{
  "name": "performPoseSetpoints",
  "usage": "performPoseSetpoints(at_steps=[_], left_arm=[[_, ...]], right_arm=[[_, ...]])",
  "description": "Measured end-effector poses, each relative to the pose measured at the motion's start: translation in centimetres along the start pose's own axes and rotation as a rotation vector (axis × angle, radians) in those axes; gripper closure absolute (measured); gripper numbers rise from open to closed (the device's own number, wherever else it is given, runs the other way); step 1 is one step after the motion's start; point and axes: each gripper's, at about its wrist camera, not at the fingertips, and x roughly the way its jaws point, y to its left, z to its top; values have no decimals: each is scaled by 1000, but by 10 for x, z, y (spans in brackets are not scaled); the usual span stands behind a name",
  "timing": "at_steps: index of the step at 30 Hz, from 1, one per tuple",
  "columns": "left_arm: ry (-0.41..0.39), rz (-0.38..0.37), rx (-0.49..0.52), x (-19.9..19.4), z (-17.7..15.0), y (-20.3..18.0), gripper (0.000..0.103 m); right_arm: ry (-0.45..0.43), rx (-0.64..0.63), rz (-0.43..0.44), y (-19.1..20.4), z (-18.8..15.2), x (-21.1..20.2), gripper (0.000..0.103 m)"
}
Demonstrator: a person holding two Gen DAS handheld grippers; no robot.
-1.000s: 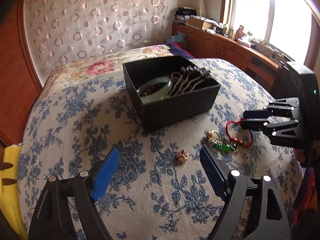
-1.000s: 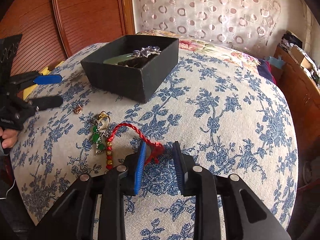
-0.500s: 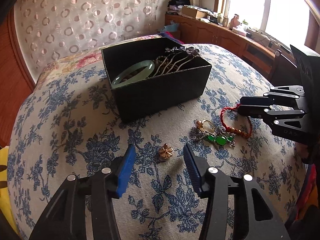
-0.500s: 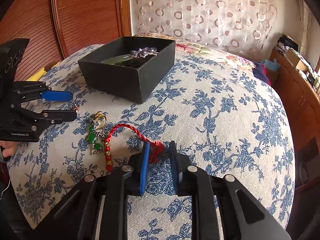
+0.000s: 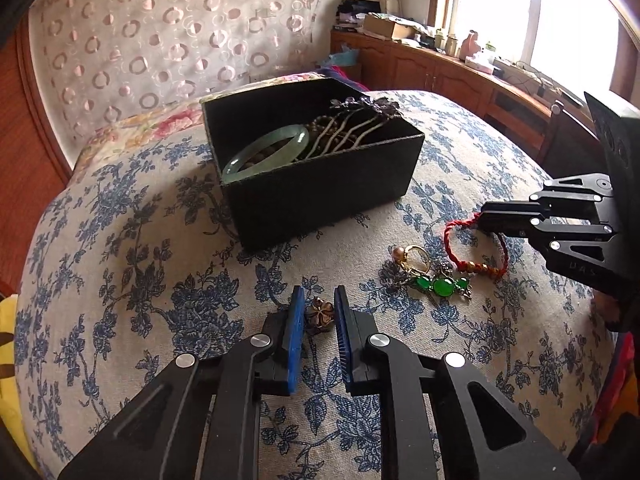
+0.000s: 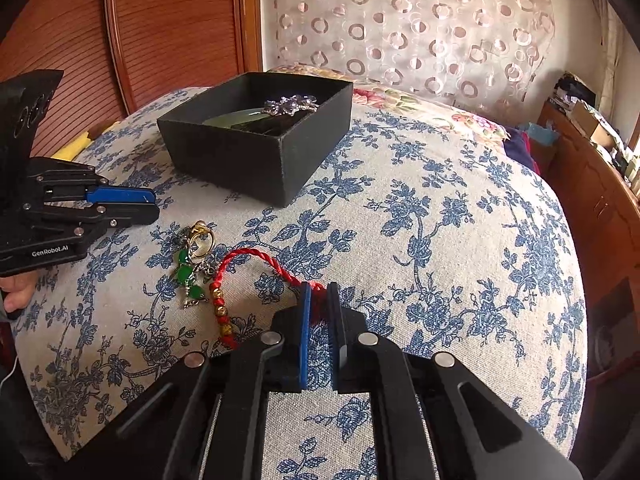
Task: Organize jewelry
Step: 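Carry the red bracelet into the black box and open the right tool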
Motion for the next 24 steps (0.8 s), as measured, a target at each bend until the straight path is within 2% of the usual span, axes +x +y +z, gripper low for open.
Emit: performPoseSetpoints(at_steps=[7, 17, 24], left_arm=[[-49, 6, -22, -20, 4, 9, 89], [-124, 15, -33, -46, 23, 11, 89], [-148, 26, -57, -53, 26, 19, 89]], right_arm=[[-67, -8, -11, 0, 13, -23, 96], [-209, -67, -38, 6, 64, -78, 96], [-259, -109, -11, 19, 97, -85, 96]])
